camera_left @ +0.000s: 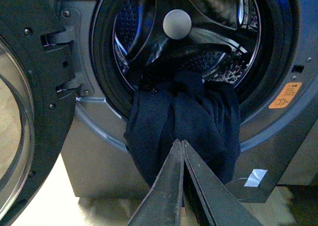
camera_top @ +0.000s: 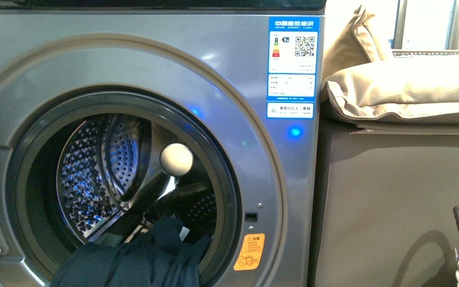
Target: Put clothes into washing machine
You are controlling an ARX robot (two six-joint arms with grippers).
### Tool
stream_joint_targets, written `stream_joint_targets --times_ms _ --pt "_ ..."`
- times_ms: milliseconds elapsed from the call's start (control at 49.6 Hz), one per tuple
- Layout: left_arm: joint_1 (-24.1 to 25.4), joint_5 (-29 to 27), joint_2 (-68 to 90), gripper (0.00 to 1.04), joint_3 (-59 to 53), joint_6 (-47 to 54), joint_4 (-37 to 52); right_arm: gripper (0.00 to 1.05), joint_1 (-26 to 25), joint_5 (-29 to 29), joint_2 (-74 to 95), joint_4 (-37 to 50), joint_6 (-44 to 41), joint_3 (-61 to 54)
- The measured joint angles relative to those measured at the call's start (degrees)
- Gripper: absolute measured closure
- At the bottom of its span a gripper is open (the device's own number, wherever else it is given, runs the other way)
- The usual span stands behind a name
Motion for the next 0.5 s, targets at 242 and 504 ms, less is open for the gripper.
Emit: stream_joint_targets --times_ms 242,504 --pt "0.0 0.0 -10.0 1.01 0.0 0.0 -10.4 1.02 0.0 0.0 0.0 0.0 0.0 0.0" --pt "0.0 0.0 -10.1 1.01 0.0 0.0 -10.5 1.02 0.0 0.0 0.0 0.0 0.0 0.0"
